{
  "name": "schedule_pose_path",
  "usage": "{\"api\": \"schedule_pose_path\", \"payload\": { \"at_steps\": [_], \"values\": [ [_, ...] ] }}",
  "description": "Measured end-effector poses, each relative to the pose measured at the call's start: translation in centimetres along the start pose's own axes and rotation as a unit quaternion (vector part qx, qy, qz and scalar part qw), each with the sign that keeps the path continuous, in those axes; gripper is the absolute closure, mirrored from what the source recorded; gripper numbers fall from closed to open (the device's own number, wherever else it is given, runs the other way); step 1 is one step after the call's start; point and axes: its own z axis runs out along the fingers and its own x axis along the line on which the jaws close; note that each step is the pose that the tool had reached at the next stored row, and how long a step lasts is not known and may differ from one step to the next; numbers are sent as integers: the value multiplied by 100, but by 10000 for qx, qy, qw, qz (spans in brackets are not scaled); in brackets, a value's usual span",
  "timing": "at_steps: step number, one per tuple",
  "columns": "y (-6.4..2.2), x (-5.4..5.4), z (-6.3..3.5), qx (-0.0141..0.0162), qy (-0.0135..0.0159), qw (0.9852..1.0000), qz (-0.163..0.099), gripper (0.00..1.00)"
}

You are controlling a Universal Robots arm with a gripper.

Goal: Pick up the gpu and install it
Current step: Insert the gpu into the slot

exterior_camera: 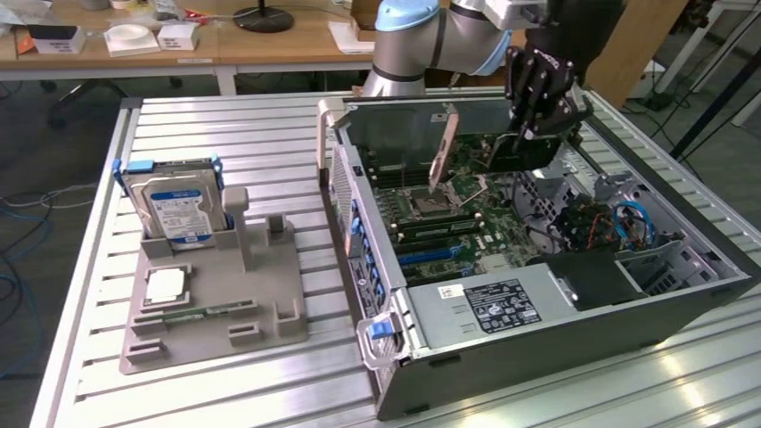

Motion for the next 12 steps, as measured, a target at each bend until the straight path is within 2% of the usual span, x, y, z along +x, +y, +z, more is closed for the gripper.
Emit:
{"api": "schedule_pose_path", "payload": {
  "at_steps": [4, 12],
  "values": [
    [6, 2, 58, 6, 0, 10000, -1, 74],
    [7, 3, 73, 7, -2, 10000, -1, 74]
  ]
}}
